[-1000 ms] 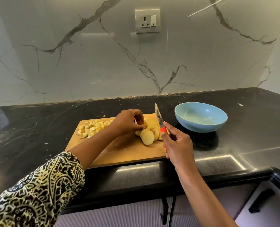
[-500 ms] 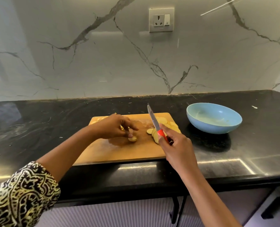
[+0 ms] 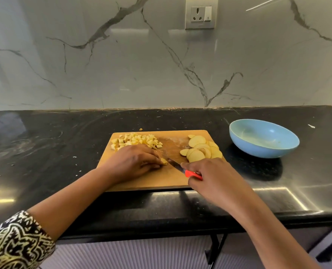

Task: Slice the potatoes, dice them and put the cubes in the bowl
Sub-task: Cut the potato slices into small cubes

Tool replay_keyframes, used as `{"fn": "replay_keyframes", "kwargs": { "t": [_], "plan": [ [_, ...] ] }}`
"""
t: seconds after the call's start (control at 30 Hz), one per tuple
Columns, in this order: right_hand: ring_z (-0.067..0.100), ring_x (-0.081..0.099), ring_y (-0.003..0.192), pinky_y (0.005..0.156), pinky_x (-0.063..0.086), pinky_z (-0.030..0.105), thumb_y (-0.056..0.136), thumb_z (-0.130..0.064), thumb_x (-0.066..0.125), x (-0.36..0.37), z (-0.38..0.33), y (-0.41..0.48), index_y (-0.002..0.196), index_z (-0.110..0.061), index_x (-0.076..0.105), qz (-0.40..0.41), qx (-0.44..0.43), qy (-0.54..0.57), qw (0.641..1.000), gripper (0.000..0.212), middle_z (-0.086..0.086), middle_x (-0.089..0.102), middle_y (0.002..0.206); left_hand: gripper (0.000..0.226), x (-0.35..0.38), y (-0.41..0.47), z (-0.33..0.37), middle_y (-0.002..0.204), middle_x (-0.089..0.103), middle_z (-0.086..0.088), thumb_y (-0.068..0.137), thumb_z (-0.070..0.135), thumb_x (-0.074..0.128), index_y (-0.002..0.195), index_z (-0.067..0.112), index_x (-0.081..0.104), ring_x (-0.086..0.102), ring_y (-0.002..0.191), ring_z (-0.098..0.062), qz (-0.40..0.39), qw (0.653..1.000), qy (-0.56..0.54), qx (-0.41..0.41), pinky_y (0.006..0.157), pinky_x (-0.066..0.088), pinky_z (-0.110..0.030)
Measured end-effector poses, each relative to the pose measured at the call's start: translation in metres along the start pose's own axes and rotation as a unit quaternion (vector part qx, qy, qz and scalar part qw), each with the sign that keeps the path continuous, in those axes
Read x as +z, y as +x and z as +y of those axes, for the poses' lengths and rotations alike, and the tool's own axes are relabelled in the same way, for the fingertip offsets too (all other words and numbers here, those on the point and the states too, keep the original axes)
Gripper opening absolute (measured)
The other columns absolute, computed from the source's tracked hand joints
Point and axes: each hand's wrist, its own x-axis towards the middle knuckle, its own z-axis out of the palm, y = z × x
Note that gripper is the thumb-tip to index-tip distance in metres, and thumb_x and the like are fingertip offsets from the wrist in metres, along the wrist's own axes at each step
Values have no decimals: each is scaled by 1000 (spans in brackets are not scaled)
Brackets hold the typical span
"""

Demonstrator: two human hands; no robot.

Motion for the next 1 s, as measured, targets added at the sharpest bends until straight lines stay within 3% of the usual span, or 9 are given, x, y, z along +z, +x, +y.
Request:
{"fn": "replay_keyframes", "kwargs": {
  "t": [0.07, 0.27, 0.43, 0.6, 0.7, 0.83, 0.9, 1.0],
  "plan": [
    [1, 40, 54, 47, 28, 15, 94, -27, 51, -3, -2, 2, 133, -38, 53, -5, -7, -15, 1000, 41, -14, 62, 89, 29, 0, -1, 0, 101, 71, 8, 91, 38, 50, 105, 25, 73, 65, 91, -8, -2, 1000, -5, 8, 74, 55, -25],
    [1, 36, 55, 49, 28, 13, 92, -28, 55, -12, 1, 10, 133, -39, 54, -19, -26, -34, 999, 42, -10, 67, 108, 31, -2, -3, 0, 106, 70, 9, 93, 40, 50, 109, 26, 72, 62, 96, -6, -9, 1000, 3, 17, 77, 56, -31],
    [3, 37, 55, 47, 25, 16, 93, -27, 53, -7, -2, 11, 134, -38, 52, -11, -40, -38, 998, 42, -9, 67, 106, 32, -1, -3, -2, 111, 69, 9, 94, 42, 49, 114, 26, 69, 61, 100, -9, -15, 1000, -2, 20, 78, 55, -36],
    [9, 49, 74, 53, 34, 19, 96, -27, 49, -2, -11, 17, 137, -34, 49, -8, -62, -90, 994, 42, -4, 66, 107, 32, 2, -4, -4, 112, 68, 9, 95, 41, 49, 115, 26, 68, 60, 101, -10, -15, 1000, 0, 22, 77, 55, -37],
    [10, 52, 76, 53, 34, 19, 97, -25, 48, 1, -11, 17, 133, -30, 54, -15, -77, -105, 991, 37, -3, 66, 107, 32, 3, -4, -6, 113, 68, 9, 95, 41, 50, 115, 26, 68, 59, 101, -11, -17, 1000, 4, 24, 77, 55, -37],
    [13, 57, 85, 65, 41, 24, 97, -23, 49, 3, -7, 18, 136, -27, 52, -31, -89, -95, 991, 39, -2, 66, 110, 33, 2, -4, -5, 110, 69, 9, 95, 42, 48, 112, 26, 70, 60, 99, -10, -15, 999, 18, 29, 76, 55, -35],
    [9, 53, 77, 64, 43, 23, 97, -23, 49, 2, -3, 12, 140, -30, 47, -38, -91, -94, 991, 44, -6, 66, 107, 35, 1, -4, -4, 108, 70, 10, 94, 43, 45, 109, 26, 72, 60, 98, -11, -12, 999, 27, 35, 76, 55, -35],
    [1, 40, 61, 54, 32, 13, 96, -26, 51, -10, 5, 0, 140, -36, 44, -55, -81, -93, 991, 46, -11, 63, 99, 36, 0, -3, -3, 108, 70, 11, 93, 45, 45, 108, 26, 72, 60, 99, -9, -15, 999, 21, 28, 78, 54, -35]
  ]
}}
